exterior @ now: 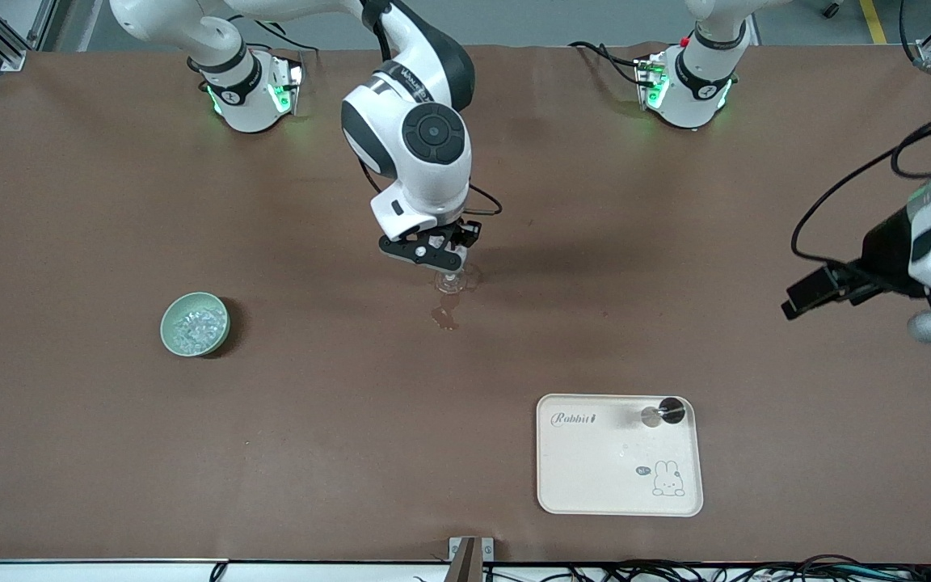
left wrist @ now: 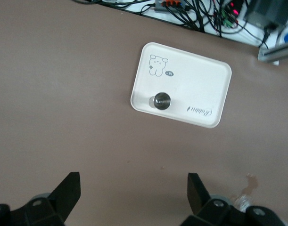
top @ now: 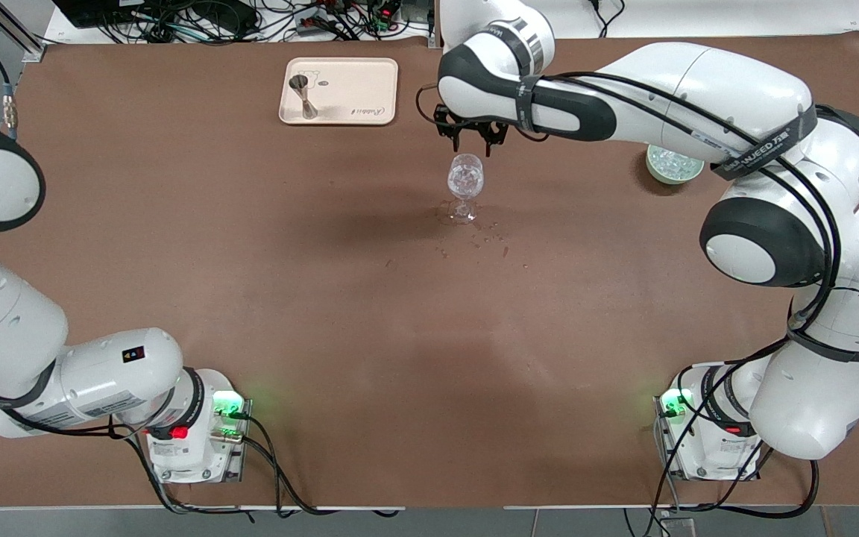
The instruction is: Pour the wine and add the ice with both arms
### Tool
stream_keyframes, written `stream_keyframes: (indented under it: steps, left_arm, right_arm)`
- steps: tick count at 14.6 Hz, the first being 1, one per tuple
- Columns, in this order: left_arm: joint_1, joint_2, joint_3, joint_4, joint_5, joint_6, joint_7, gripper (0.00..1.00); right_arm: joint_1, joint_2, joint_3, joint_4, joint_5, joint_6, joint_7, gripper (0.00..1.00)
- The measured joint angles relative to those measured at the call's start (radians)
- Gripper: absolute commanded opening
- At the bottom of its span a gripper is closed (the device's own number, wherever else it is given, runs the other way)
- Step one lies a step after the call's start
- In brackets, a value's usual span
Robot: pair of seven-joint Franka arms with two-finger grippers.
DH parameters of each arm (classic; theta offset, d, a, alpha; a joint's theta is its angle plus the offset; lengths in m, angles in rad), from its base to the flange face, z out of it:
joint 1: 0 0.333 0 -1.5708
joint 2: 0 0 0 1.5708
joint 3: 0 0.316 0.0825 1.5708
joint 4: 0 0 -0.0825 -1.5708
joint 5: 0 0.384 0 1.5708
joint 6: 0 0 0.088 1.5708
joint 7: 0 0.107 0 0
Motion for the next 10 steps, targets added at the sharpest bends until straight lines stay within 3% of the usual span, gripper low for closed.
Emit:
stream_keyframes:
  steps: [6, 8, 10]
  left_arm:
    - [-0.288, -0.239, 0.346, -0.197, -0.034, -0.105, 0.149, 1.0]
    - [-0.327, -0.295, 0.409, -0.262, -0.042, -0.114, 0.166, 1.0]
    - [-0.328, -0.326, 0.427, -0.302, -0.044, -0.113, 0.172, 1.0]
  right_arm:
    - [-0.097, -0.182, -0.07, 0.031, -0.098, -0.044, -0.056, 1.0]
    - [-0.146, -0.24, -0.088, 0.031, -0.152, -0.081, -0.094, 1.0]
    - [-0.199, -0.281, -0.107, 0.03, -0.18, -0.117, -0.133, 1.0]
